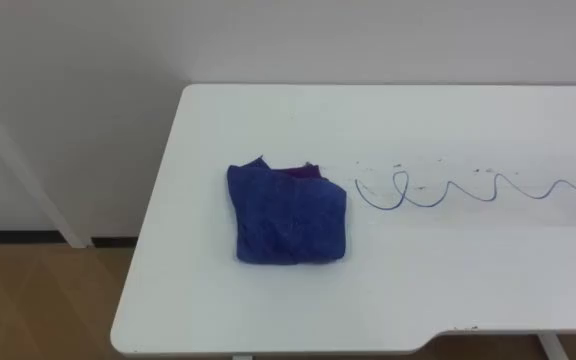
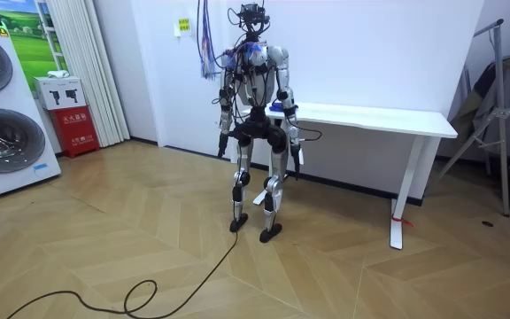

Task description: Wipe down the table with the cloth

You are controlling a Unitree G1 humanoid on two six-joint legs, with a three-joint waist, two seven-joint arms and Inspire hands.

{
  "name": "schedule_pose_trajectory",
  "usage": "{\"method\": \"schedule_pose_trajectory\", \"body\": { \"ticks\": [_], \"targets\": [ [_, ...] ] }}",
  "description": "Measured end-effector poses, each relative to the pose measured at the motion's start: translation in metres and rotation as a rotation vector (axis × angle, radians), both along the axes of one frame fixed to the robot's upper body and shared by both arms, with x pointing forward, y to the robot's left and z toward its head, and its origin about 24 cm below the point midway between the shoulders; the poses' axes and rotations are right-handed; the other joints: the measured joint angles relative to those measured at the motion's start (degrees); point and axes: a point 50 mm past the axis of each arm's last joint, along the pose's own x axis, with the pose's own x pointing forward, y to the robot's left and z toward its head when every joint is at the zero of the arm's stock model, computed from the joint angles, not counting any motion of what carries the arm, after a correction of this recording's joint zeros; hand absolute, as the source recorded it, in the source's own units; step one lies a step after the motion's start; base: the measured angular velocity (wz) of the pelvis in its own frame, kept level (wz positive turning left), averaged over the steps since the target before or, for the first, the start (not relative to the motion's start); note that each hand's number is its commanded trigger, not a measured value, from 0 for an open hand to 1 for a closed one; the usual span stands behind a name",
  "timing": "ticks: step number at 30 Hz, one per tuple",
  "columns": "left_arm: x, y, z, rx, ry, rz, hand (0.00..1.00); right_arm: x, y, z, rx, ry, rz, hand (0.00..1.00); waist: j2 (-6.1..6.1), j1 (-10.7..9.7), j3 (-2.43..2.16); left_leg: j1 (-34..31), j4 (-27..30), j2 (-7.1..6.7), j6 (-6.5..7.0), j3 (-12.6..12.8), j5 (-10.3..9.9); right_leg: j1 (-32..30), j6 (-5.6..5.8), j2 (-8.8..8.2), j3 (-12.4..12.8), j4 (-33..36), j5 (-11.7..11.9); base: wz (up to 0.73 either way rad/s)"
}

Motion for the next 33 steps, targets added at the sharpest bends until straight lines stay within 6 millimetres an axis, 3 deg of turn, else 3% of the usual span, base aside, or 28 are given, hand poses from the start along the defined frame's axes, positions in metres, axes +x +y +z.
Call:
{"method": "schedule_pose_trajectory", "body": {
  "ticks": [13,18,21,23,27,29,33],
  "targets": [
    [0.003,0.001,0.0,0.01,-0.001,-0.026,0.0,0.003,0.001,0.0,0.011,-0.016,-0.001,0.0,-0.13,0.0,0.0,-0.1,0.0,0.02,0.0,0.0,0.0,-0.1,0.0,0.02,0.0,0.0,0.0,0.0],
    [0.007,0.002,0.0,0.012,-0.012,-0.021,0.0,-0.001,0.001,0.0,0.013,-0.022,-0.078,0.0,-0.16,-0.1,-0.02,0.1,-0.3,0.04,0.0,0.1,0.0,-0.1,-0.01,0.1,0.1,-0.1,0.0,0.0],
    [0.003,0.005,0.001,0.019,-0.004,-0.005,0.0,-0.008,0.0,0.0,-0.01,-0.03,-0.215,0.0,-0.34,-0.1,0.02,0.3,-0.3,0.04,0.0,0.1,0.0,0.0,-0.01,0.17,0.6,-0.2,0.0,-0.04],
    [-0.003,0.011,0.003,0.035,-0.003,0.05,0.0,-0.019,-0.004,0.002,-0.049,-0.041,-0.426,0.0,-0.53,-0.6,-0.05,0.9,-0.3,0.01,0.0,0.1,0.0,0.6,-0.01,0.16,0.8,-0.3,0.0,-0.08],
    [-0.015,0.03,0.009,0.094,-0.015,0.168,0.0,-0.035,-0.021,0.007,-0.154,-0.091,-0.777,0.0,-1.34,-3.4,-0.01,0.8,-0.7,0.0,0.0,0.1,0.0,1.1,0.04,0.14,0.2,-1.2,0.0,0.07],
    [-0.023,0.044,0.015,0.14,-0.008,0.207,0.0,-0.042,-0.042,0.015,-0.254,-0.131,-0.96,0.0,-1.77,-3.8,0.01,1.3,-0.7,0.01,0.0,0.1,0.0,1.1,0.02,0.3,1.3,-1.1,0.0,-0.17],
    [-0.026,0.06,0.021,0.186,-0.011,0.229,0.0,-0.036,-0.09,0.034,-0.443,-0.245,-1.11,0.0,-2.44,-5.0,-0.17,0.7,-0.8,-0.04,0.22,0.2,-0.2,0.5,0.21,0.38,2.0,-1.0,0.2,-0.08]
  ]
}}
